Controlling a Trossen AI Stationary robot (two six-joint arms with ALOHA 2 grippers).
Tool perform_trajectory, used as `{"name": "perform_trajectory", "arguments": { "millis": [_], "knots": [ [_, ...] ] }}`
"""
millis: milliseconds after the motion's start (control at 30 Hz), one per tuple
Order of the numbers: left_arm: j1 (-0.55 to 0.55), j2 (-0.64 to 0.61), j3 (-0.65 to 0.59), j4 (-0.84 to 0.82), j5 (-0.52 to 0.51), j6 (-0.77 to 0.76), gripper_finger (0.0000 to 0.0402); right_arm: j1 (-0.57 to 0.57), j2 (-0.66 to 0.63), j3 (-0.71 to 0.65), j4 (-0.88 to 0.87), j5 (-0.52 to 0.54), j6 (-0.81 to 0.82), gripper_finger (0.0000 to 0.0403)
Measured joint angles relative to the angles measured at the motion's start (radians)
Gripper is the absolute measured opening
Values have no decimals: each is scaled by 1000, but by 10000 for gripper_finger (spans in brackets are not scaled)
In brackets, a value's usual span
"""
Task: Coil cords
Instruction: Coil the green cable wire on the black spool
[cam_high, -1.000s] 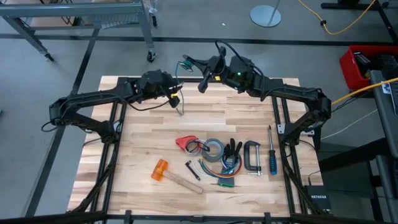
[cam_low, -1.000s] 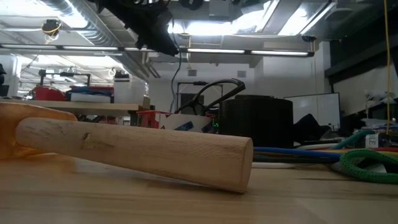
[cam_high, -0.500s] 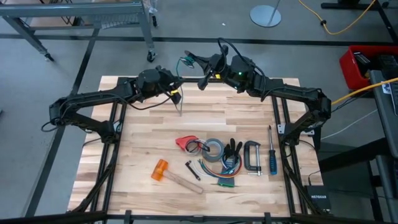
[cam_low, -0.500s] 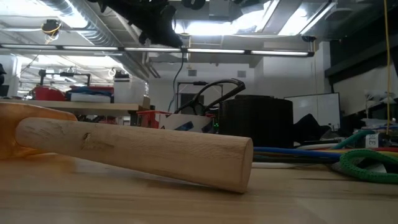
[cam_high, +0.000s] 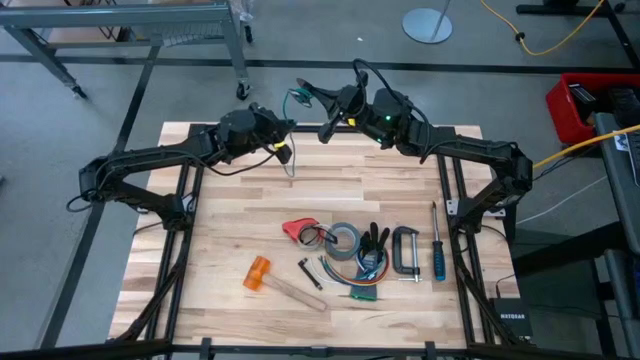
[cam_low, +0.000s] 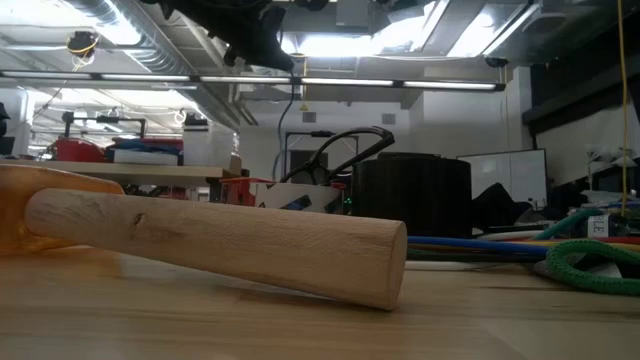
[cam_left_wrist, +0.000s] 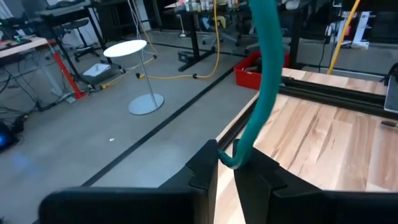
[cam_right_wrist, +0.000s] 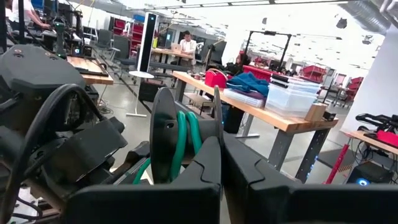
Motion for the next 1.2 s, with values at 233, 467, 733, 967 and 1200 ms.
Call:
{"name": "perform_trajectory", "arguments": {
  "millis": [233, 467, 733, 967, 1200],
  "knots": [
    [0, 0, 0, 9, 0, 0, 35, 0, 0, 0, 1, 0, 0, 1],
    [0, 0, 0, 16, 0, -11, 6, 0, 0, 0, 2, 0, 0, 1],
    [-5, 32, -1, 67, 28, -89, 4, 0, 39, -1, 75, -56, 6, 1],
    [-17, 67, -1, 79, 45, -111, 2, 1, 57, -1, 187, -102, 39, 1],
    [-19, 92, 0, 168, 177, -132, 1, 1, 95, -1, 299, -88, 59, 1]
  ]
}}
